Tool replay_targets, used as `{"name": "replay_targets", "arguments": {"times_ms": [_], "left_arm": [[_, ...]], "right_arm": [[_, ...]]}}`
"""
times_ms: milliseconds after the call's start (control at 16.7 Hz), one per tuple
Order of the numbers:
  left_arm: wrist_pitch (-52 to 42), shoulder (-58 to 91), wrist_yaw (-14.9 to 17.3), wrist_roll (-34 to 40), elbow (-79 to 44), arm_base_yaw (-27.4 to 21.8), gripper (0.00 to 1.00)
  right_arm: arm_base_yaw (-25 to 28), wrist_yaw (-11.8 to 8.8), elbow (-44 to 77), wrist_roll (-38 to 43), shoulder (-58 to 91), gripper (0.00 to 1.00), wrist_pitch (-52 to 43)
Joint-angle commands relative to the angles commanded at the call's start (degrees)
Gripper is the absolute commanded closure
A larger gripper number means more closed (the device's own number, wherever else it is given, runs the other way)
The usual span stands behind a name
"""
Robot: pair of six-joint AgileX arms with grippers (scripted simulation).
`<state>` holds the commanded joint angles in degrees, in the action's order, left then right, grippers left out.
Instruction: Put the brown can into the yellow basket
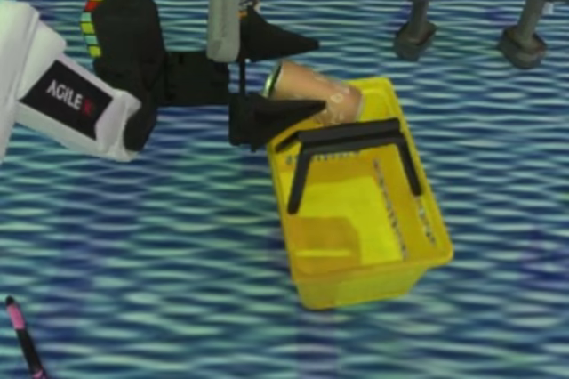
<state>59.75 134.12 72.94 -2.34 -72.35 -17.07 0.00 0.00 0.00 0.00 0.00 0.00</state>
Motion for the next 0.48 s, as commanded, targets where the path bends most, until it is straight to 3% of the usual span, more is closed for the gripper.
{"name": "replay_targets", "arguments": {"times_ms": [240,480], "left_arm": [[-2.22,-5.87,-3.58,1.23,1.69,1.3,0.0],[-8.25,-21.07,-12.42,3.95,7.05,4.48,0.0]], "right_arm": [[2.38,-0.19,5.5,-3.41,5.59,0.0,-4.67],[7.3,-0.21,19.77,-11.11,20.14,0.0,-15.52]]}}
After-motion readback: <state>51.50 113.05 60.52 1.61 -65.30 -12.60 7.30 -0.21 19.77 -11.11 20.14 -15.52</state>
